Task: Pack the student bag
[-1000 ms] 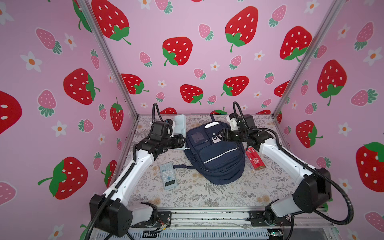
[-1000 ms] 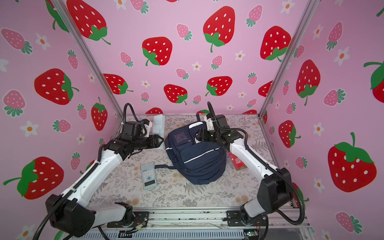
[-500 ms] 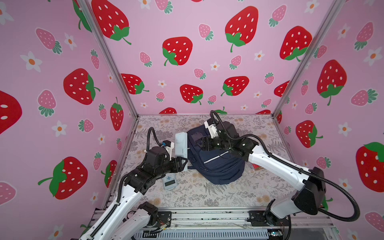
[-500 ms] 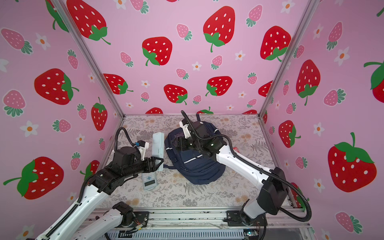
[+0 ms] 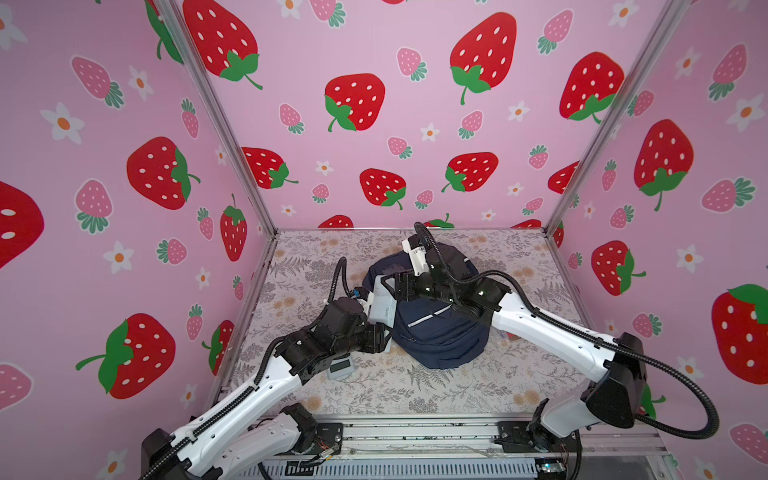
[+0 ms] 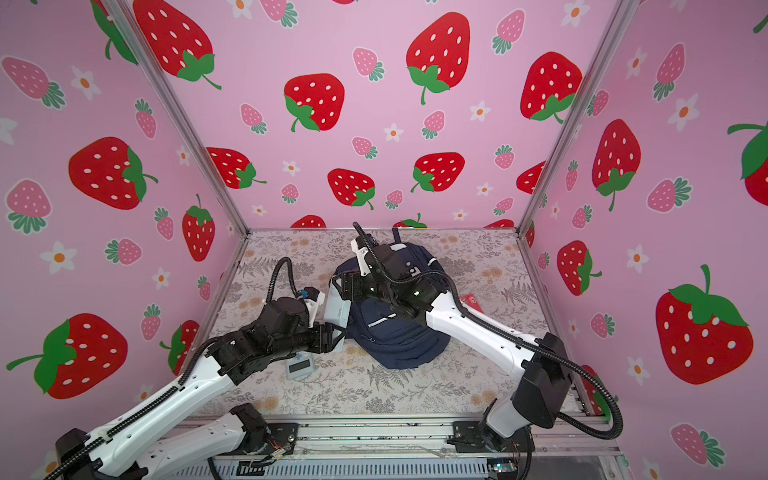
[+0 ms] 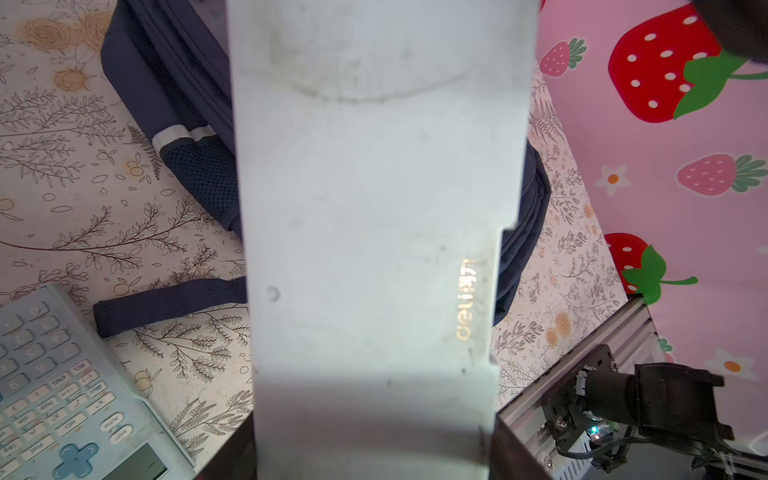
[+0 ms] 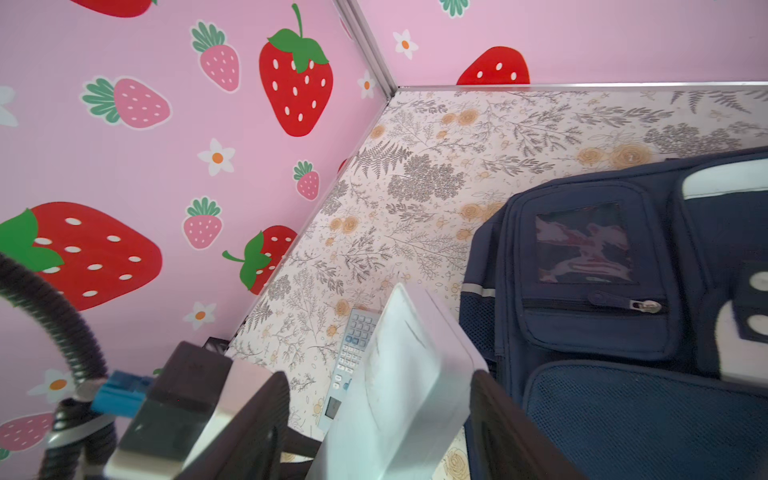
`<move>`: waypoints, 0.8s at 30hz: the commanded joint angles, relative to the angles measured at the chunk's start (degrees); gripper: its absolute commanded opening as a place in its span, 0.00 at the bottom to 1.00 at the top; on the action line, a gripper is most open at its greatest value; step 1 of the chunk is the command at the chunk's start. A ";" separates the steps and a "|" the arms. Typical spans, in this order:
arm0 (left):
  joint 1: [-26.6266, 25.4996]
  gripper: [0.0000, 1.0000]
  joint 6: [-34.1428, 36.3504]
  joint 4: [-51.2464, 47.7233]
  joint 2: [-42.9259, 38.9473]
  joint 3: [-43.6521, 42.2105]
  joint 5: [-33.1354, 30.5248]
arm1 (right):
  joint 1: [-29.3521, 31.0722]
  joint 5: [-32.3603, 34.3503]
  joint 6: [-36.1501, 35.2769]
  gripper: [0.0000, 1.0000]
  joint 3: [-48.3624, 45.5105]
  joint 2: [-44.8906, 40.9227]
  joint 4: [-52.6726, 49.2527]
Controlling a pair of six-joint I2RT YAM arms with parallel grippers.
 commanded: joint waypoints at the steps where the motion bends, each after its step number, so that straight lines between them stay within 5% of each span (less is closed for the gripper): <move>1: -1.15 0.26 -0.56 3.37 0.61 3.09 -3.40 | -0.70 4.00 2.96 0.71 -2.37 -1.78 -2.02; 13: -4.45 0.25 -0.43 7.43 1.96 1.75 -3.24 | -2.01 -4.18 7.69 0.63 -9.79 -4.50 5.97; 24: -4.94 0.27 -0.79 9.83 3.08 0.40 -1.68 | -3.69 -7.36 10.75 0.39 -11.89 -5.06 8.57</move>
